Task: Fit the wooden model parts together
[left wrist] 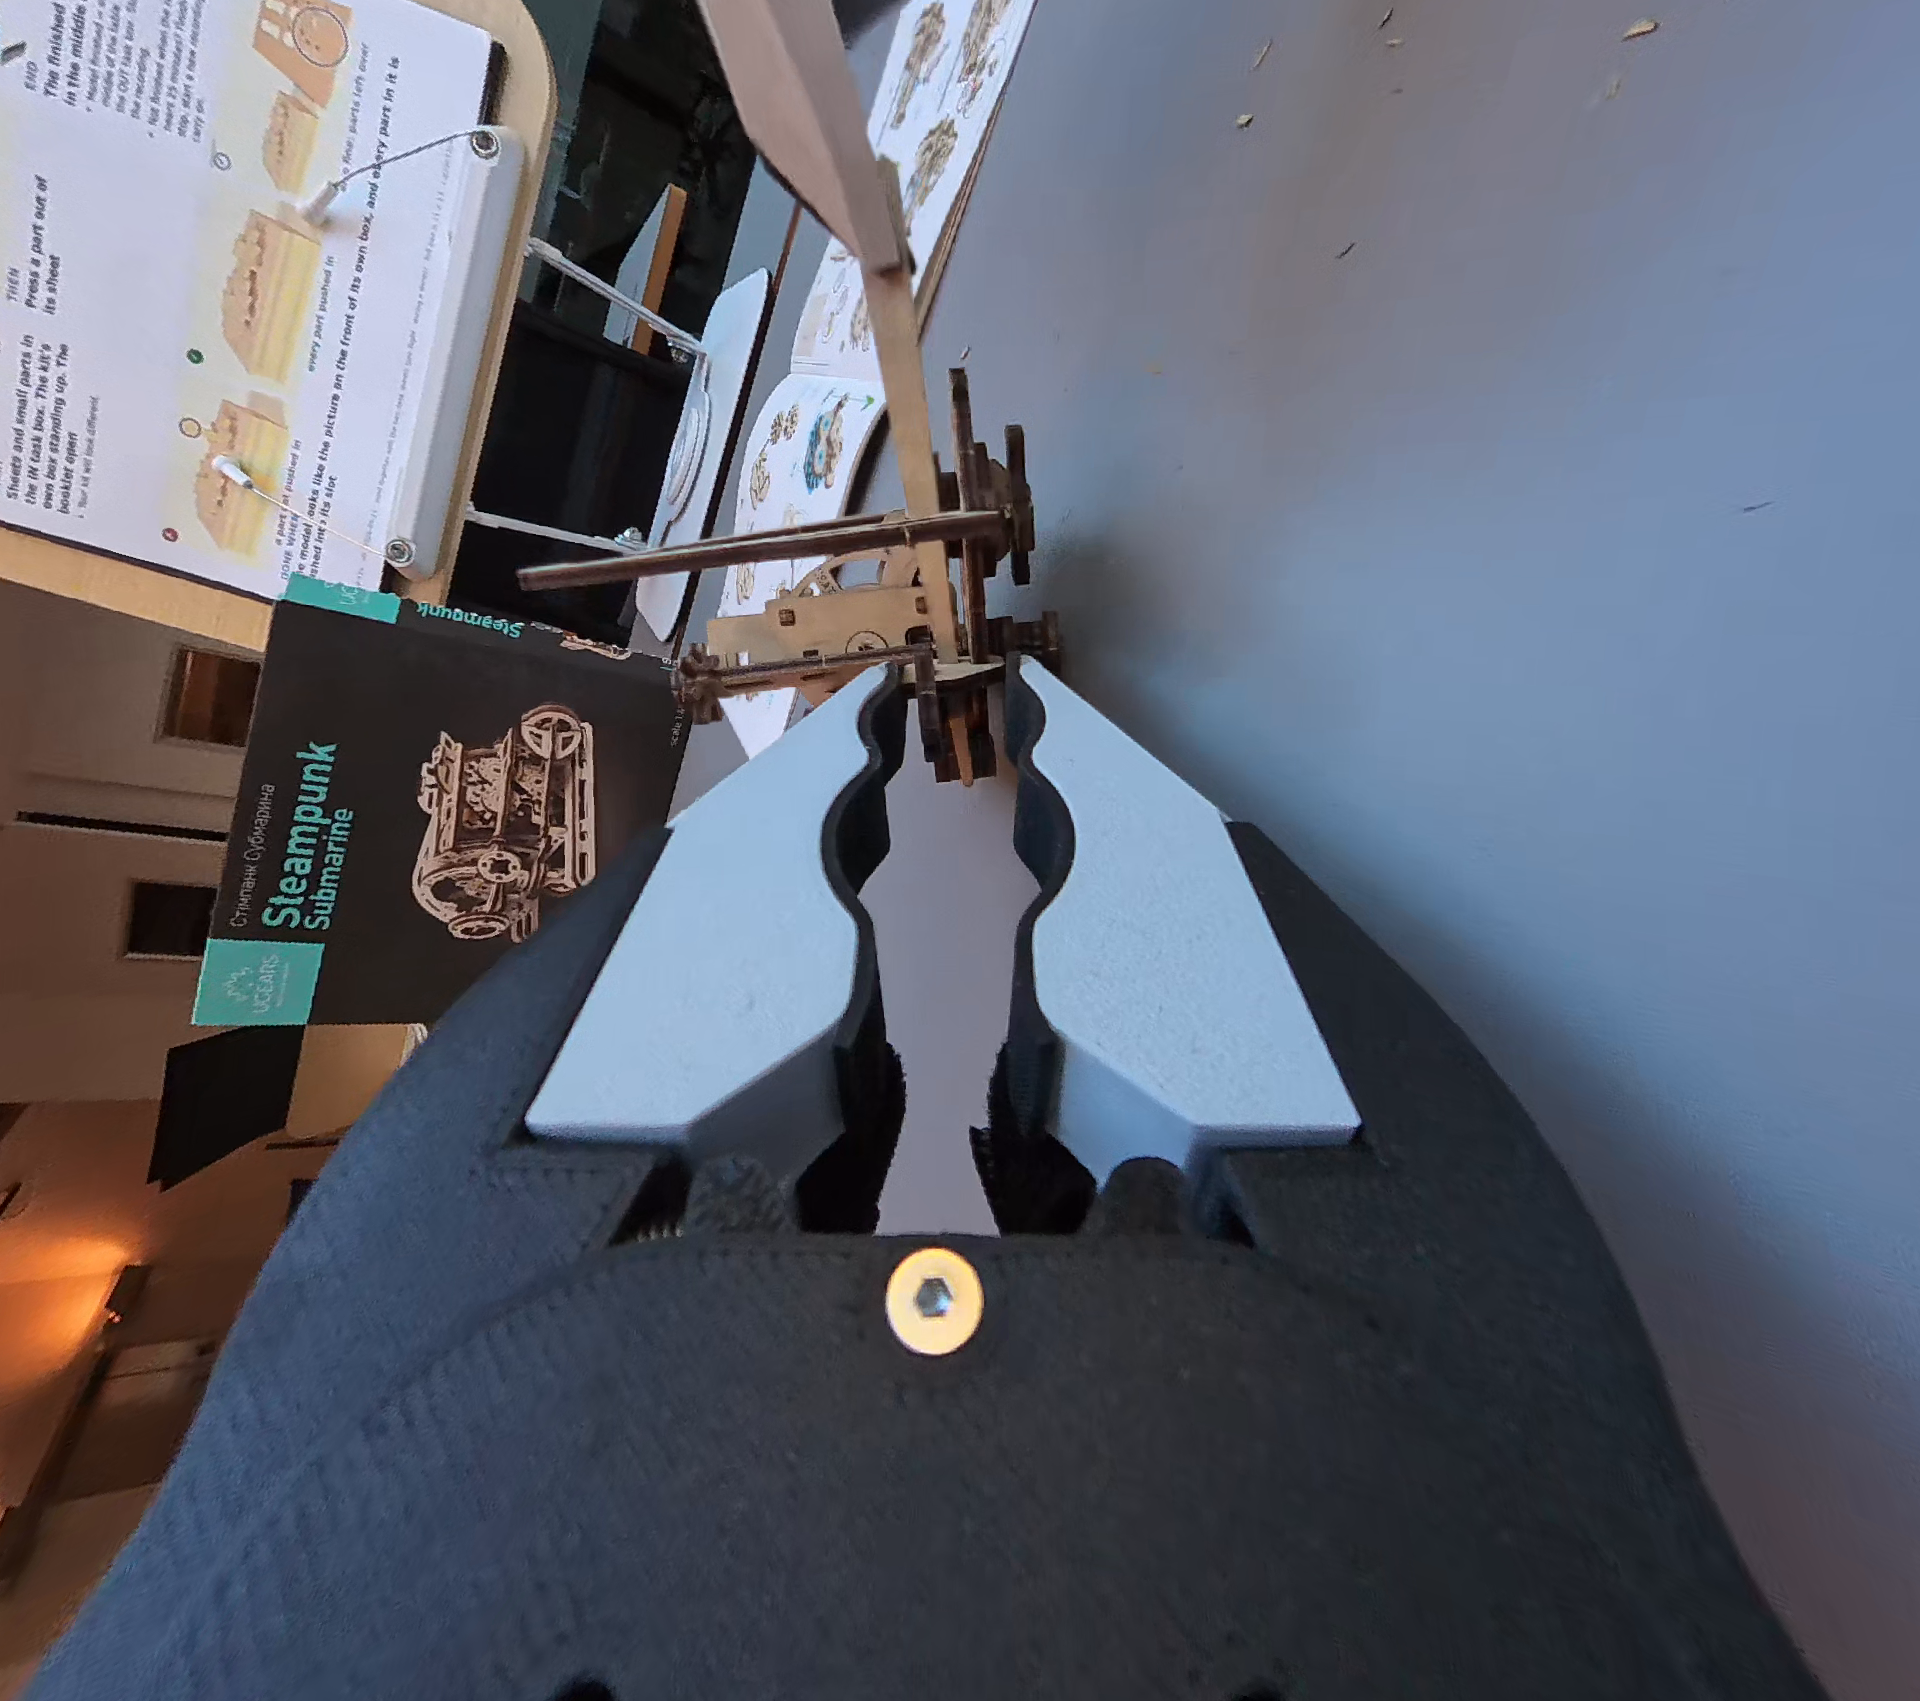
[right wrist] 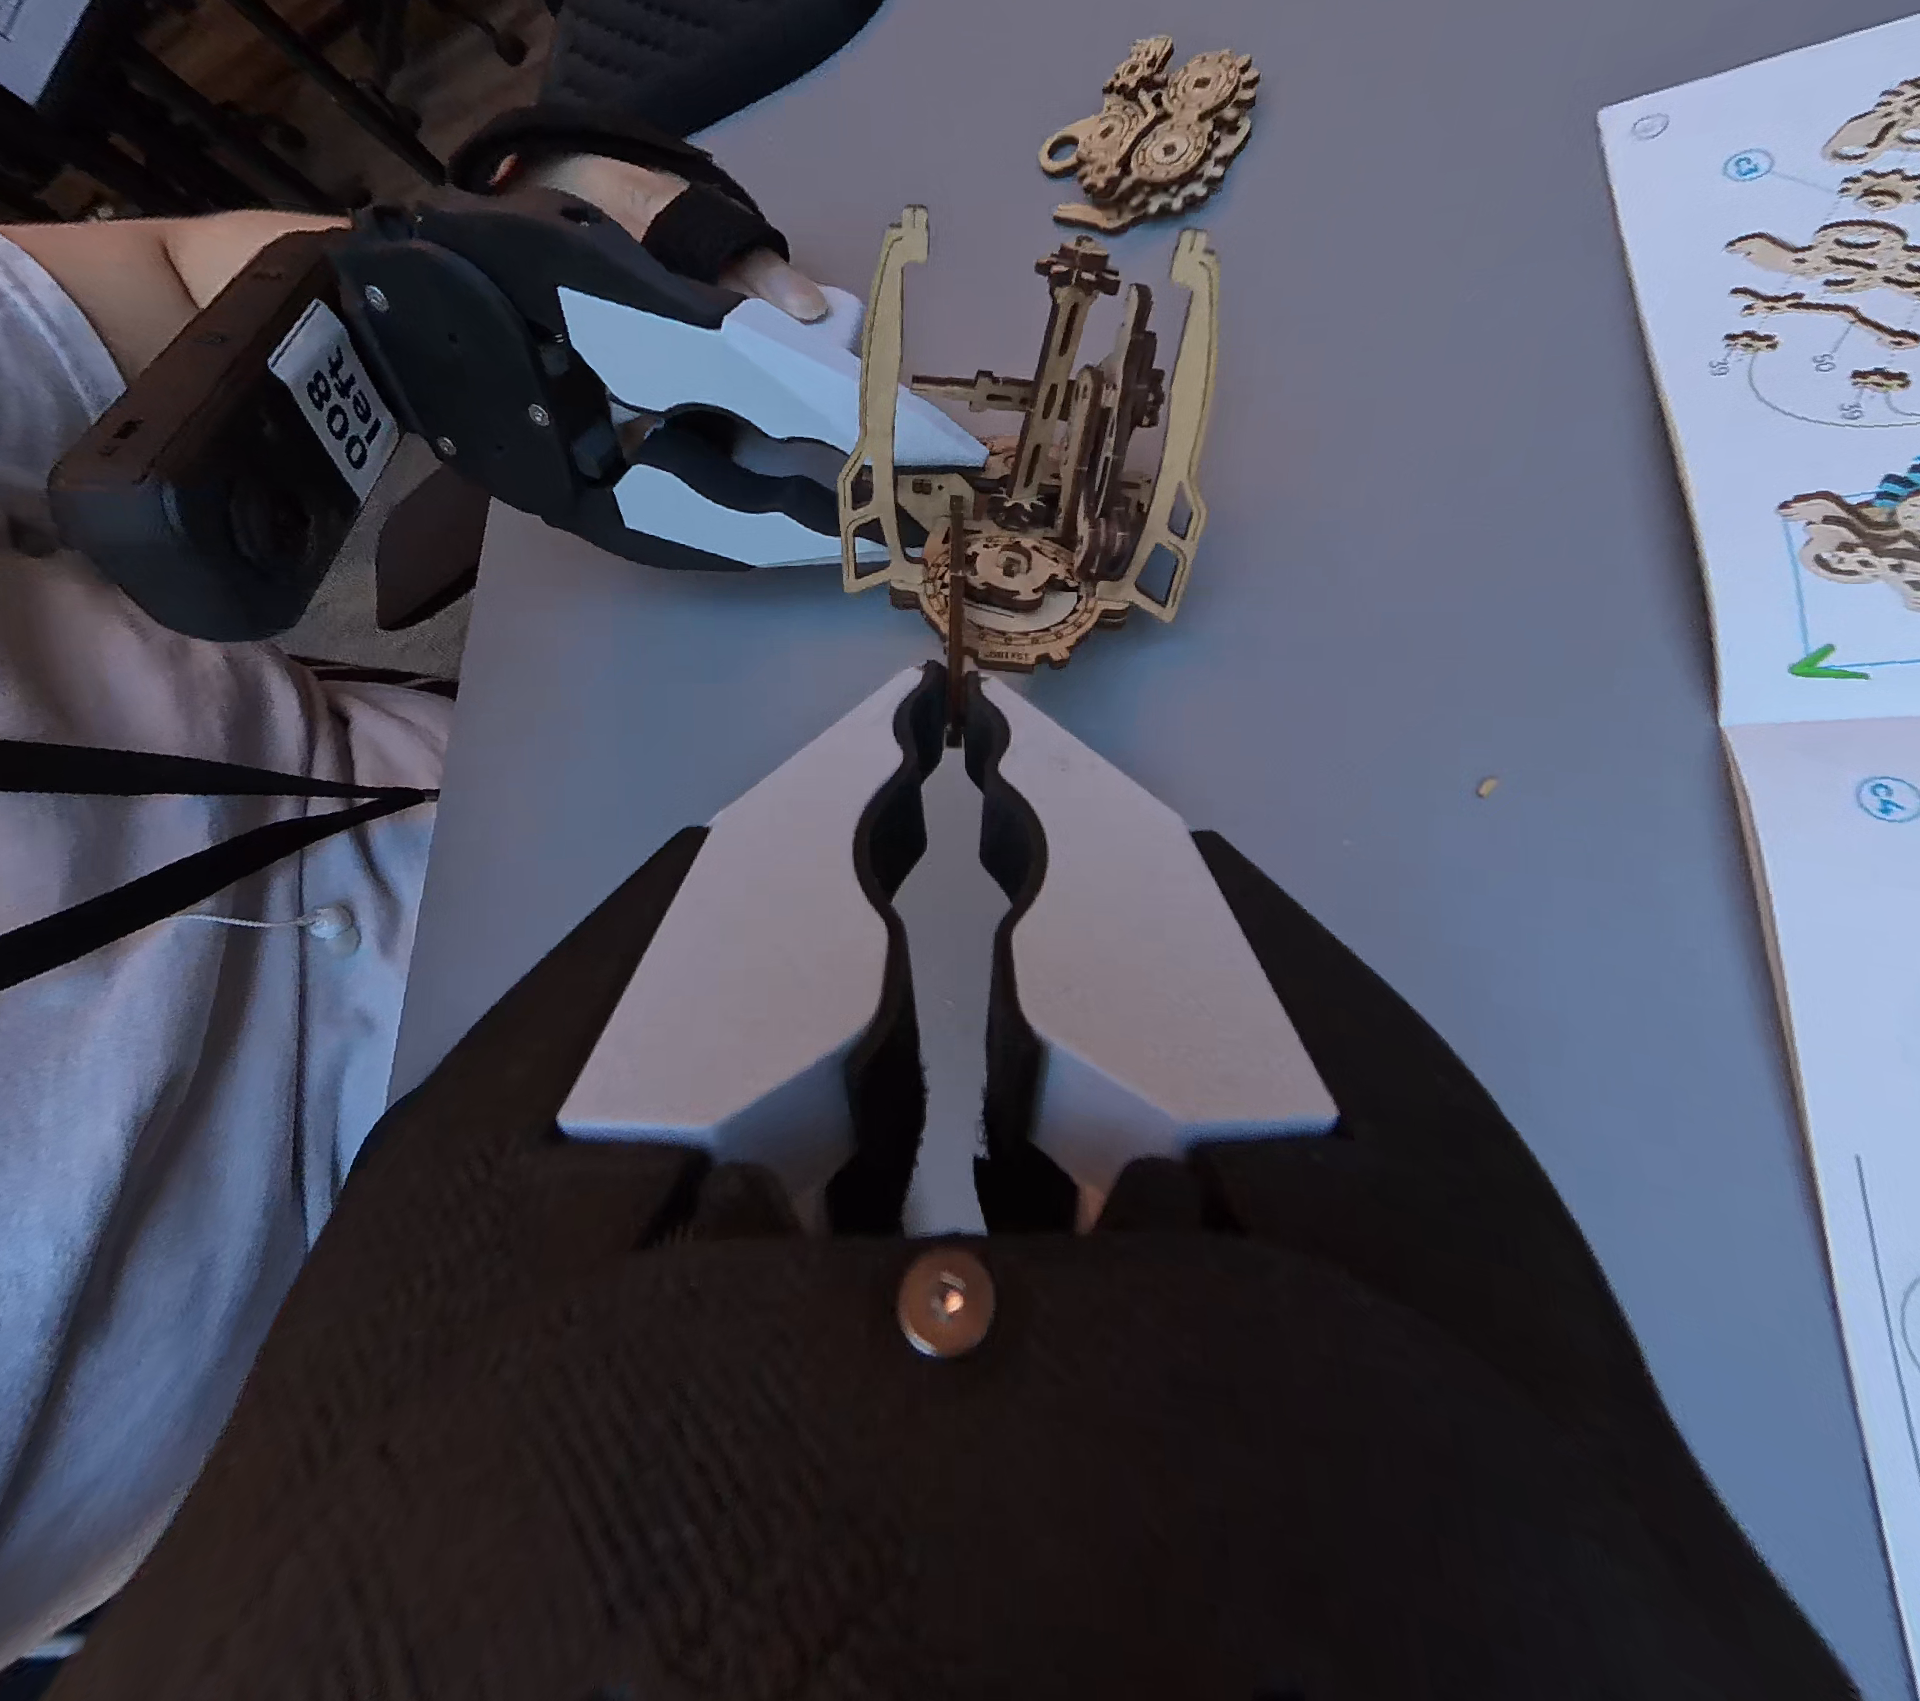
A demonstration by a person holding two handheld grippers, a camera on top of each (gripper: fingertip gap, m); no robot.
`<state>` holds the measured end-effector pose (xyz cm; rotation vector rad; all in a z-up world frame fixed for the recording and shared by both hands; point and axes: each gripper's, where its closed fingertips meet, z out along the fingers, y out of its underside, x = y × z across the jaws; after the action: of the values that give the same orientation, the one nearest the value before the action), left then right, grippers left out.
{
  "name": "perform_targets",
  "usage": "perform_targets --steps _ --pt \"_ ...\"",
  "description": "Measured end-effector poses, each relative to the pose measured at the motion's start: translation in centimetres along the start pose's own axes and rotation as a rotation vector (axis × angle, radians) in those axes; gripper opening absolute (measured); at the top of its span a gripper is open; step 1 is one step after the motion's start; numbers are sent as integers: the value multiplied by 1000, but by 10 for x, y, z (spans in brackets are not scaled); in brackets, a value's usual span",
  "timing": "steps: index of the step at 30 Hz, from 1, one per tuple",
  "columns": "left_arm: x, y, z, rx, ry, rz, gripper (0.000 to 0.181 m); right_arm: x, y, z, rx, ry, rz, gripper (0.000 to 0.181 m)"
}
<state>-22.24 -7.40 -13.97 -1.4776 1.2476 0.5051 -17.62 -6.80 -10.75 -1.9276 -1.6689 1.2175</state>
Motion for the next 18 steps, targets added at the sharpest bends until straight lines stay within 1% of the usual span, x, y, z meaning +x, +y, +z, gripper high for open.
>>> perform_targets --steps 2,4,7,9,10,12,14,15,18 --pt "2 1 2 -20 7 6 17 0 -4 3 19 -8 13 1" --pt "2 2 2 -14 6 13 17 1 2 9 -18 1 -2 1" --pt "1 0 0 -6 4 -5 17 0 -1 1 22 -8 15 1" --pt "1 2 2 -34 6 7 17 1 1 9 -4 -2 14 1" --pt "1 2 2 -27 6 10 17 1 3 10 -18 6 -2 1" --pt "-1 -4 -2 17 -3 -5 17 -3 0 5 1 -11 2 1" --pt "0 2 1 -30 5 0 17 -1 -1 7 12 0 9 1" --pt "0 6 2 -53 1 10 17 1 1 12 -8 13 2 1" --pt "-1 0 -2 -1 3 -13 17 -2 -1 8 -9 -1 -3 1"
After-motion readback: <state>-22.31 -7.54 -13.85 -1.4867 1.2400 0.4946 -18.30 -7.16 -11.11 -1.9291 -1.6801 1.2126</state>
